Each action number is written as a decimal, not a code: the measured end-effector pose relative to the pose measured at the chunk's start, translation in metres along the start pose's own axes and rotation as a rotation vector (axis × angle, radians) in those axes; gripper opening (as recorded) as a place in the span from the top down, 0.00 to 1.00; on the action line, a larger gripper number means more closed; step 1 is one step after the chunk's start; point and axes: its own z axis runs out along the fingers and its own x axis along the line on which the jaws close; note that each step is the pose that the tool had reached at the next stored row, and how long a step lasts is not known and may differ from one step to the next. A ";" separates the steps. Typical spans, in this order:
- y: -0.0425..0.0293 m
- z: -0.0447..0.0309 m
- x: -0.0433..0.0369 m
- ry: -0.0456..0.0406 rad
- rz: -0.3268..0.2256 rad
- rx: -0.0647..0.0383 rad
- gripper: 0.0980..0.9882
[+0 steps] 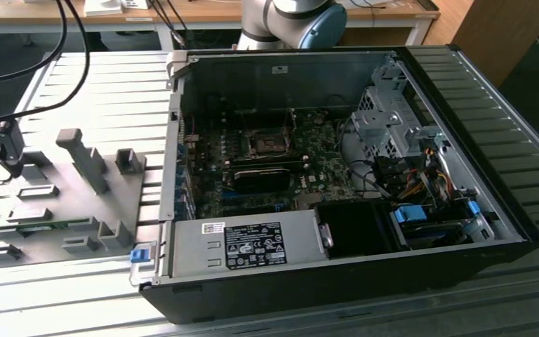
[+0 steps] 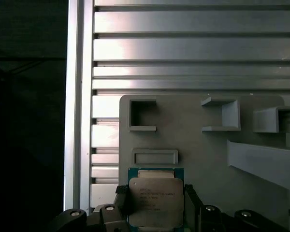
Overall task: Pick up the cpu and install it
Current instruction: 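Pick up the cpu and move it towards the insertion slot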
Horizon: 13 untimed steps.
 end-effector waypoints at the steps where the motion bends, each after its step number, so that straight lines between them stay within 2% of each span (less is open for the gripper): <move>1: 0.0001 -0.0010 0.0000 -0.0001 0.000 0.000 0.50; 13: 0.0015 -0.0224 0.0005 -0.0001 0.000 0.000 0.50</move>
